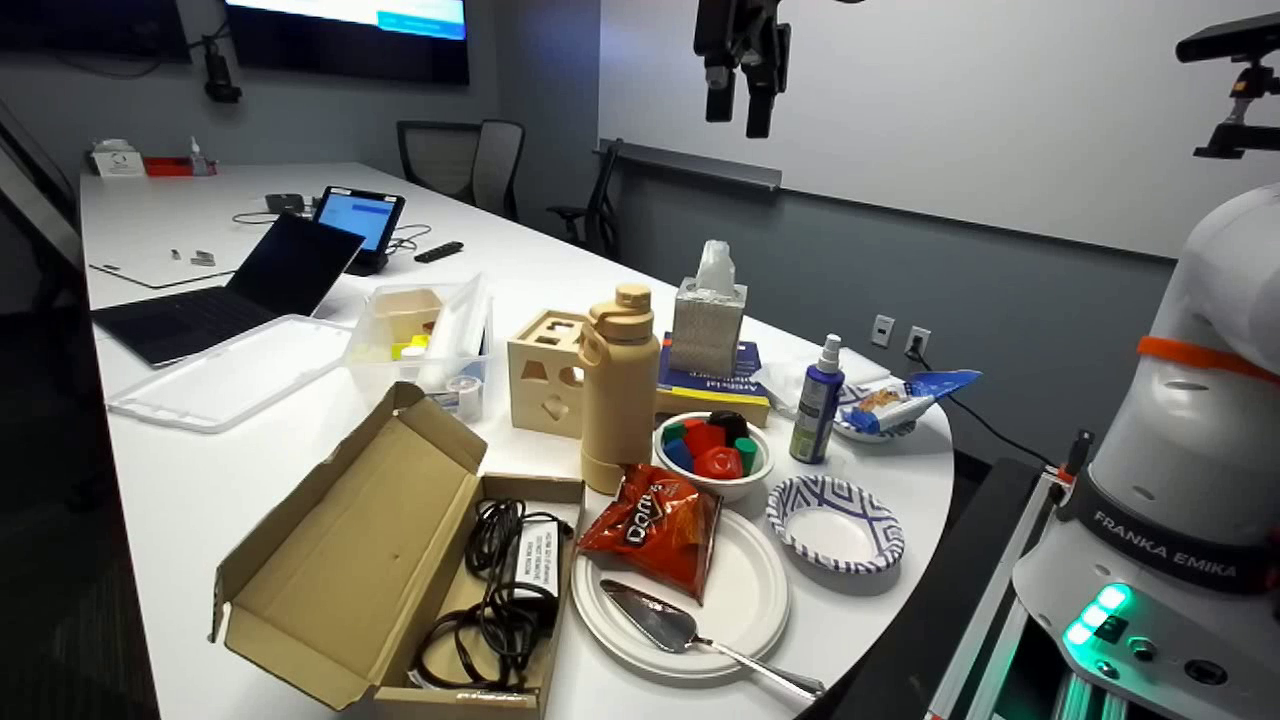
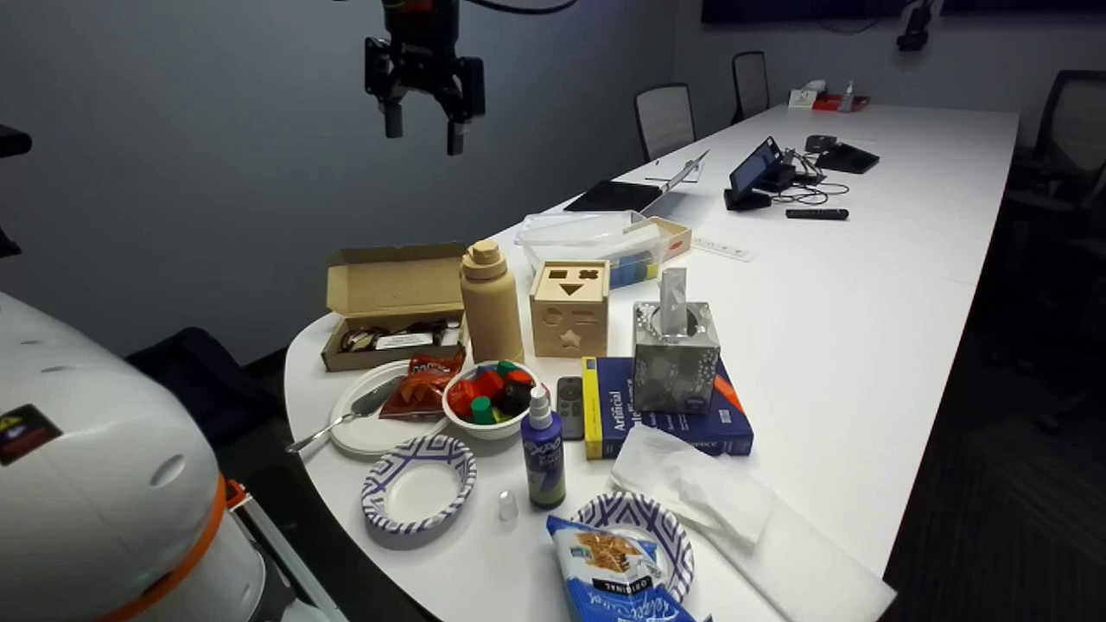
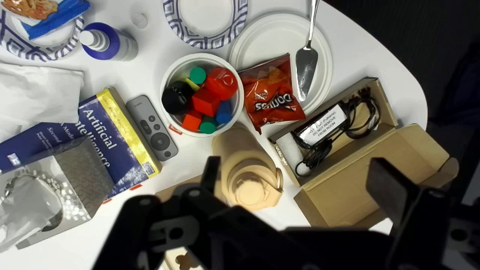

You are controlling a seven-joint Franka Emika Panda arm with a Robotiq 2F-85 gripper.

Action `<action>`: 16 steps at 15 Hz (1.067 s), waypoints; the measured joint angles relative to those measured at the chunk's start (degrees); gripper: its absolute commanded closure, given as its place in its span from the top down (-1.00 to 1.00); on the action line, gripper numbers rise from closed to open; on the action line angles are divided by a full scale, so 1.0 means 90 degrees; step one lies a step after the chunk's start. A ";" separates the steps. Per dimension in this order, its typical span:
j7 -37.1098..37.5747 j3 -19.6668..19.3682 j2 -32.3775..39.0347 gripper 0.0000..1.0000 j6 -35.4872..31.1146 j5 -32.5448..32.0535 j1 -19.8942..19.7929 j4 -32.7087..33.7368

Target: Move the objects in the plate around with the cake knife

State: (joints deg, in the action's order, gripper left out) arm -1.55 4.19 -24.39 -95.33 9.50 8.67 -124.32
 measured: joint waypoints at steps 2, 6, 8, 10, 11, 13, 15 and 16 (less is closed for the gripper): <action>0.0008 -0.0012 0.0022 1.00 -0.0003 0.0099 -0.0027 -0.0187; 0.0008 -0.0046 -0.0190 1.00 0.0005 0.0832 -0.0036 -0.0922; 0.0008 -0.0047 -0.0452 1.00 -0.0054 0.1314 -0.0036 -0.1475; 0.0007 -0.0046 -0.0725 1.00 -0.0324 0.1787 -0.0036 -0.2161; 0.0006 -0.0036 -0.0851 1.00 -0.0535 0.1994 -0.0036 -0.2534; -0.0013 0.0008 -0.1055 1.00 -0.1118 0.2331 -0.0034 -0.3313; -0.0101 0.0027 -0.1102 1.00 -0.1788 0.2527 -0.0033 -0.3913; -0.0127 0.0001 -0.1003 1.00 -0.2009 0.2572 -0.0033 -0.3931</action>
State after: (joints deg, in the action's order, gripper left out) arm -2.69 4.20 -33.42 -113.41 32.65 8.37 -159.70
